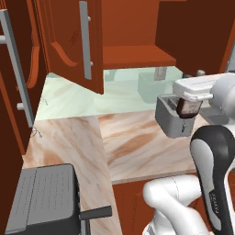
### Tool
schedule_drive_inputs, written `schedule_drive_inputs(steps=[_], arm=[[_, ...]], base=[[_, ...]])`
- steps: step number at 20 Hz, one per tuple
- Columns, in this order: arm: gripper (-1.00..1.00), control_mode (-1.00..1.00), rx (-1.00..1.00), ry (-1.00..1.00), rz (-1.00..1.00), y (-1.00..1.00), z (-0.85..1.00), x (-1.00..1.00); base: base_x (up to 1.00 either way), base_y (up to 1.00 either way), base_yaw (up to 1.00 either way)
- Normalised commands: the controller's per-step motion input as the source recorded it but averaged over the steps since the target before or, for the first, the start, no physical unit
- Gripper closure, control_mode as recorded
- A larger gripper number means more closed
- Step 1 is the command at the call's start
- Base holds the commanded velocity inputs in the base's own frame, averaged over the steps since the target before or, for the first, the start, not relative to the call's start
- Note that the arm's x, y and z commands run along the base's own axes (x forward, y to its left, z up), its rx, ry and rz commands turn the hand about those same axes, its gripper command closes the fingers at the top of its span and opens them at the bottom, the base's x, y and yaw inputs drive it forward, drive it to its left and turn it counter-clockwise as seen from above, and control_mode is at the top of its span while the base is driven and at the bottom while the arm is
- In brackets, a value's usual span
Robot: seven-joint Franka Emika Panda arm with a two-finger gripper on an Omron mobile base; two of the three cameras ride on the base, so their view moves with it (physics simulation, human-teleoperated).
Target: The dining table condiment station is running low on ketchup. Refill the condiment station by opening the cabinet and taking the ketchup from the cabinet and placing it on the dining table.
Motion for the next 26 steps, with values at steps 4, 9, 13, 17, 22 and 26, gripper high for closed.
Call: schedule_drive_inputs(steps=[4,9,13,17,22,26], arm=[[1.0,-1.0,-0.04,0.03,0.0,0.06,-0.28,-0.45],[1.0,1.0,-0.05,0.0,0.01,0.1,-0.07,-0.01],[1.0,1.0,0.0,0.0,0.0,0.0,0.0,0.0],[1.0,1.0,0.0,0.0,0.0,0.0,0.0,0.0],[1.0,1.0,0.0,0.0,0.0,0.0,0.0,0.0],[1.0,1.0,0.0,0.0,0.0,0.0,0.0,0.0]], base=[[0.0,0.0,0.0],[-0.2,0.0,0.0],[-0.99,0.0,-0.38],[-0.93,0.0,-0.68],[-0.53,0.0,-0.87],[-0.26,0.0,-0.96]])
